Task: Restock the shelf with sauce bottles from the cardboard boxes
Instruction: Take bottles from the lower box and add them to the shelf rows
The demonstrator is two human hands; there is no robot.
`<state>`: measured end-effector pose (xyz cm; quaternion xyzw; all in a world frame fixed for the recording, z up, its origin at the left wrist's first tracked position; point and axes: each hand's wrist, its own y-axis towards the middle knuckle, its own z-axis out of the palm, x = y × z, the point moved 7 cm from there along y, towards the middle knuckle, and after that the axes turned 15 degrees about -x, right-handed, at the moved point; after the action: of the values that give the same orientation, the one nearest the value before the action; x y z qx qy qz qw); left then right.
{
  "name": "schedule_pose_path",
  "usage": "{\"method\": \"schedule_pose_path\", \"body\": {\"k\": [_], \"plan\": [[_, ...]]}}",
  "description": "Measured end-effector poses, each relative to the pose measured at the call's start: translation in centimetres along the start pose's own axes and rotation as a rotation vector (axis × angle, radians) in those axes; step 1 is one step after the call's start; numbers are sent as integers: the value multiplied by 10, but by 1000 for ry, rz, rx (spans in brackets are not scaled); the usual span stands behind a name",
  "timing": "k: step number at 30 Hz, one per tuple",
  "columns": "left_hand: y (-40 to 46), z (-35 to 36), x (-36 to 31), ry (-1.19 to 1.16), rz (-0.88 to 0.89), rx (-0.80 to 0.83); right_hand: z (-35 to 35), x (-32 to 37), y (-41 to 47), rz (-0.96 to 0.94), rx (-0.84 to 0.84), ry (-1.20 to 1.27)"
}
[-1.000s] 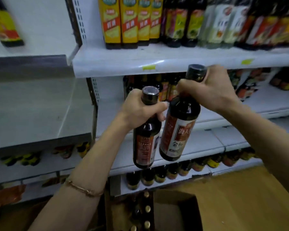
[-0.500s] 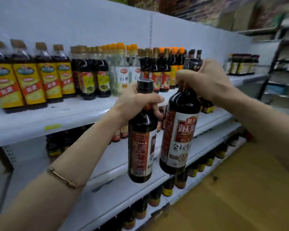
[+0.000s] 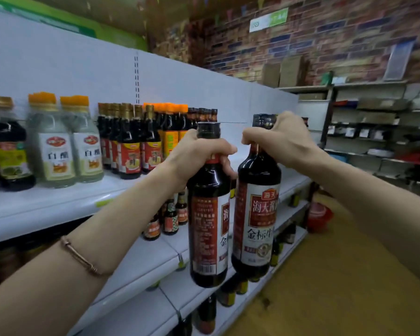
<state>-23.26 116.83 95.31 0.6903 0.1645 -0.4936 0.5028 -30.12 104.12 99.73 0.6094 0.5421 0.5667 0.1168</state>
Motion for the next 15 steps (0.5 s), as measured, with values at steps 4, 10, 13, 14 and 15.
{"method": "schedule_pose_path", "body": {"k": [4, 10, 13, 14, 15], "plan": [[50, 34, 32, -3, -19, 36, -6, -55, 35, 44, -34, 4], [143, 70, 87, 13, 0, 69, 9, -134, 108, 26, -33, -15], [194, 81, 113, 11, 1, 76, 19, -166, 148, -6, -58, -24], [212, 85, 122, 15, -1, 85, 22, -177, 161, -13, -67, -19], [230, 90, 130, 17, 2, 93, 25, -189, 175, -19, -76, -10]]}}
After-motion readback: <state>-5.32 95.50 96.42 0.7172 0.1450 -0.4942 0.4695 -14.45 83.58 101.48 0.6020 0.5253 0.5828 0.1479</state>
